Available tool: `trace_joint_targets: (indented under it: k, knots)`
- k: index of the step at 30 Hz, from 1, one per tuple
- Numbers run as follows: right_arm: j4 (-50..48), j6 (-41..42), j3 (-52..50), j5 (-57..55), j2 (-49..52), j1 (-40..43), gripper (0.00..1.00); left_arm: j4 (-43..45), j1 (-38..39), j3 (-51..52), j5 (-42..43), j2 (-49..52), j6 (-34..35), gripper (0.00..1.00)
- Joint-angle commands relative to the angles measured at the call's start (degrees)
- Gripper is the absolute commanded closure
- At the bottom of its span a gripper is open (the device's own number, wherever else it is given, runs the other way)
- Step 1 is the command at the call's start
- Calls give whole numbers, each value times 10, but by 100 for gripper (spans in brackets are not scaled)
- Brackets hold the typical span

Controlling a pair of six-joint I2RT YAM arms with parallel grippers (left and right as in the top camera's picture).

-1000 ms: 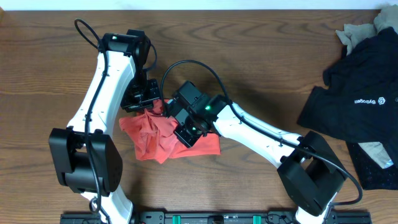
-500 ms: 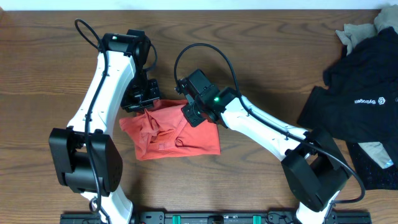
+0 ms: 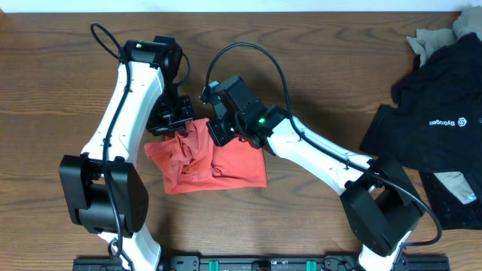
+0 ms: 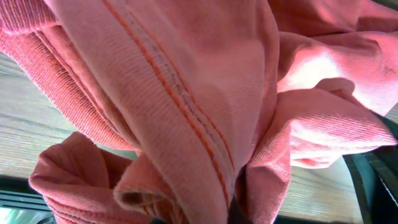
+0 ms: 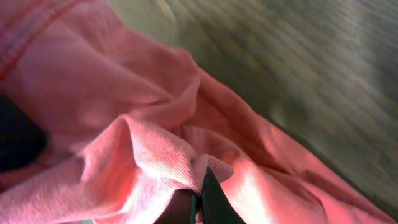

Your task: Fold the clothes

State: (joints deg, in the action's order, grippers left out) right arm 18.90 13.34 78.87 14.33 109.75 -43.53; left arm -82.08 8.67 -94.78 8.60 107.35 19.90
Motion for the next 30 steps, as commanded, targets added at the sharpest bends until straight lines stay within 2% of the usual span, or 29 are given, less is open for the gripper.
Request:
trace_joint_targets:
  k: [1,10,16,18,19,20,22,23,24,26,30]
  knots:
    - [-6,21,-3,-9,-7,5,99,-3,-2,4,-7,-7,1,94]
    - [-36,55,-3,-21,-7,5,99,-1,-2,4,-7,-7,1,93]
    - [74,55,-3,-139,-4,4,99,-1,-2,4,-7,-7,1,94]
    - [111,55,-3,-148,-2,4,99,-1,-2,4,-7,-7,1,94]
    - [125,55,-3,-147,-1,4,96,-1,-2,4,-7,-7,1,94]
    - [141,54,-3,-143,-1,4,88,-2,-2,4,-7,-7,1,94]
    - [166,54,-3,-142,-1,4,68,-3,-2,4,-7,-7,1,94]
    - [178,46,-3,-143,-1,3,55,-5,-2,4,-7,-7,1,93]
    - [188,36,-3,-146,-1,3,47,-6,-2,4,-7,-7,1,94]
    - [205,33,-3,-170,-1,6,41,-8,-2,4,-7,-7,2,94]
    - [238,52,-3,-213,-4,24,43,-10,5,4,-3,-7,2,94]
